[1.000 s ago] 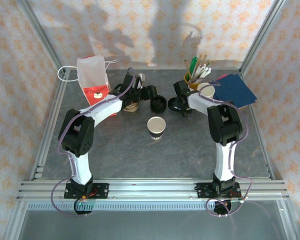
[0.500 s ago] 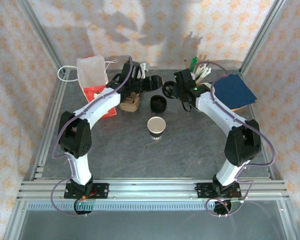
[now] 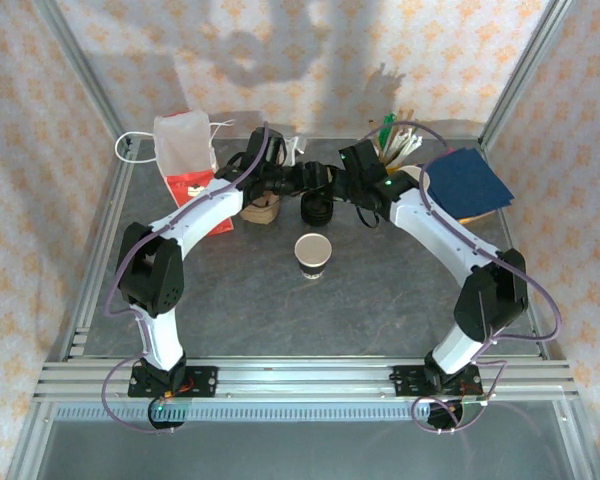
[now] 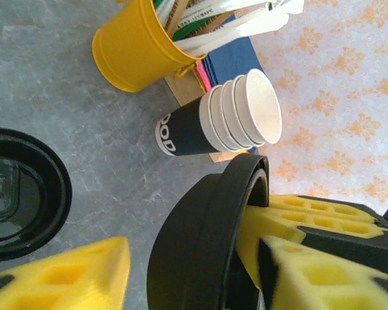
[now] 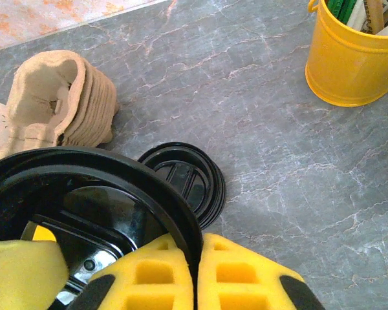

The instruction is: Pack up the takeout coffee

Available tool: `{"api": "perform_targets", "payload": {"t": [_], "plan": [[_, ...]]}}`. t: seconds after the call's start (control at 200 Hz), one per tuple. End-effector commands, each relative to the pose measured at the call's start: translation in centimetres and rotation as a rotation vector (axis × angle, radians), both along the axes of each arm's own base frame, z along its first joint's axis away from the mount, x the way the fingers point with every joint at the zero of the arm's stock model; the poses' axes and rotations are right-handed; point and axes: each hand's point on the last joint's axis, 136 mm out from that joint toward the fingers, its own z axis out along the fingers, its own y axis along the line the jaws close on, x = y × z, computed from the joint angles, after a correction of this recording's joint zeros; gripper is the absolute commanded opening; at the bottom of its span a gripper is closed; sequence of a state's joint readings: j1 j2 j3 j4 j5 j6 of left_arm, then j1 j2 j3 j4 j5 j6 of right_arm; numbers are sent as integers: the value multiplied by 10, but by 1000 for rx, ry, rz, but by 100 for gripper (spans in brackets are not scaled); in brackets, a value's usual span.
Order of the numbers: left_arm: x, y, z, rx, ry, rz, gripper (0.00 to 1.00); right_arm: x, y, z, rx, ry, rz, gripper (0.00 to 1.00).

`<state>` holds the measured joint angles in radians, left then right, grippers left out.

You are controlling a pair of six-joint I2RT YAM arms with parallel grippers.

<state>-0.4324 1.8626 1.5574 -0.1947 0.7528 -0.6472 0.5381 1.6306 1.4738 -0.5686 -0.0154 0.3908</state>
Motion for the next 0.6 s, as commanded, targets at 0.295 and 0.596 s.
{"api": "perform_targets", "payload": {"t": [0.295,0.596], "plan": [[-16,12,59,-110,-76,68,17,-9,-13,84,6,-258,37,36],[-47,46,84,-176,-27,156,16,-50,-4,160,-87,-737,367,51]]}}
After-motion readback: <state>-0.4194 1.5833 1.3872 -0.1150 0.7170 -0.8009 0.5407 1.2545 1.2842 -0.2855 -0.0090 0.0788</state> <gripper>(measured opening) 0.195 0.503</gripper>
